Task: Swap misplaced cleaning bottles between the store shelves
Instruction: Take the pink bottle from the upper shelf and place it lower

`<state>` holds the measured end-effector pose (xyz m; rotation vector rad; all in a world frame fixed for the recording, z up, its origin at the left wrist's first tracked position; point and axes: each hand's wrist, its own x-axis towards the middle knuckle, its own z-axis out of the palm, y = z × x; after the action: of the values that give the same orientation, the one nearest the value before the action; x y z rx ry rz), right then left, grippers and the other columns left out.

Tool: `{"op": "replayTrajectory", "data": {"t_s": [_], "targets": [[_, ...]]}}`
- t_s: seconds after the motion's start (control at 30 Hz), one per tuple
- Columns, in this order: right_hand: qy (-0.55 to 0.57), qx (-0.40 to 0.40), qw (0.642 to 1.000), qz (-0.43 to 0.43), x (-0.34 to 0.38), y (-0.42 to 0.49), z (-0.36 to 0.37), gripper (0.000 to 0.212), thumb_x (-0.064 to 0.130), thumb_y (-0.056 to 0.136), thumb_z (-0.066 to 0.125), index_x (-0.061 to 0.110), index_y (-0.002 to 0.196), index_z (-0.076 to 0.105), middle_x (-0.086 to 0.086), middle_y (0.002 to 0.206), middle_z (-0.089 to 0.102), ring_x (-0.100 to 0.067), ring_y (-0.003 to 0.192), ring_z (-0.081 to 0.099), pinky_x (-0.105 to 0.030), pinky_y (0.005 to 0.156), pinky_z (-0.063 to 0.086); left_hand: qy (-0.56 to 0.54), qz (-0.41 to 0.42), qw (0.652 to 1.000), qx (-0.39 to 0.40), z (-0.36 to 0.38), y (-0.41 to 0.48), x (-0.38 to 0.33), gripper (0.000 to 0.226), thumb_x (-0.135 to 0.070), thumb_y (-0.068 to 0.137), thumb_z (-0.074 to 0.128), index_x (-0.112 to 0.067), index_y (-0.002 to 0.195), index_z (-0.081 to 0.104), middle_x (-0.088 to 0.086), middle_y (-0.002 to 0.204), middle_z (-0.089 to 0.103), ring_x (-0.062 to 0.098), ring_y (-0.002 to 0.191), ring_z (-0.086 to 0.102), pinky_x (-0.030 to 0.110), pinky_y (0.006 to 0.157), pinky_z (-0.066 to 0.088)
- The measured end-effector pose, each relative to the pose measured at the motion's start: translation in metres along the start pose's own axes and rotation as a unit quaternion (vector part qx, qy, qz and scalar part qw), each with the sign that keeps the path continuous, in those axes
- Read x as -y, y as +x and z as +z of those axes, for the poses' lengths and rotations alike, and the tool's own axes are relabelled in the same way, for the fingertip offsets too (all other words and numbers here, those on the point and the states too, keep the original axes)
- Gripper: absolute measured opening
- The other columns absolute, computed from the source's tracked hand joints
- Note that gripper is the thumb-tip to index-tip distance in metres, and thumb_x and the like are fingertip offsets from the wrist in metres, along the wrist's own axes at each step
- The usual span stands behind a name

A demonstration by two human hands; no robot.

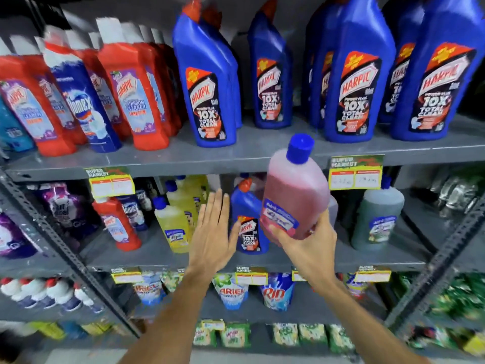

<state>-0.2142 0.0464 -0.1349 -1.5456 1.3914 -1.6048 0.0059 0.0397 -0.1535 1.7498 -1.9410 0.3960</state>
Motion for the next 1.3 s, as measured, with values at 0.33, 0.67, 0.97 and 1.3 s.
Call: {"op": "replayTrajectory", "data": {"t_s": [0.33,0.67,0.97,1.3], "targets": [[-0.053,-0.031,0.991,0.119,-0.099,-0.017,0.048,0.071,0.05,0.058,0.092,0.051,0.105,0.039,0.006,0.103,0.068,-0.022,0.091,0.069,-0.033,0.075,0.056,-0.012,-0.036,0.956,0.291,0.104,-0.054,0.049,0.07,-0.044,0.103,0.026,-0.009,0.157,-0.004,0.01,0.166,-0.009,0.023,0.153,-0.011,0.039,0.124,-0.004],[-0.103,-0.067,0.978,0.169,-0.144,-0.001,0.081,0.071,0.042,0.062,0.093,0.041,0.105,0.036,0.002,0.107,0.064,-0.026,0.095,0.065,-0.037,0.081,0.054,-0.031,-0.041,0.921,0.385,0.163,-0.04,0.074,0.073,-0.049,0.103,0.025,-0.008,0.157,-0.002,0.013,0.166,-0.011,0.028,0.153,-0.012,0.045,0.123,-0.007],[-0.135,-0.003,0.977,0.163,-0.153,-0.021,0.086,0.068,0.006,0.084,0.074,0.017,0.141,0.038,-0.005,0.132,0.058,-0.025,0.115,0.058,-0.042,0.097,0.05,-0.031,-0.019,0.938,0.345,0.182,-0.054,0.088,0.076,-0.057,0.1,0.021,-0.012,0.157,-0.001,0.01,0.167,-0.006,0.027,0.153,-0.008,0.044,0.123,-0.004],[-0.119,0.011,0.972,0.201,-0.158,0.005,0.107,0.074,0.005,0.091,0.07,0.024,0.15,0.03,-0.007,0.142,0.054,-0.028,0.127,0.055,-0.051,0.106,0.048,-0.023,-0.018,0.947,0.321,0.185,-0.057,0.088,0.076,-0.059,0.099,0.019,-0.013,0.158,0.003,0.008,0.167,-0.002,0.027,0.154,-0.005,0.043,0.122,-0.002]]}}
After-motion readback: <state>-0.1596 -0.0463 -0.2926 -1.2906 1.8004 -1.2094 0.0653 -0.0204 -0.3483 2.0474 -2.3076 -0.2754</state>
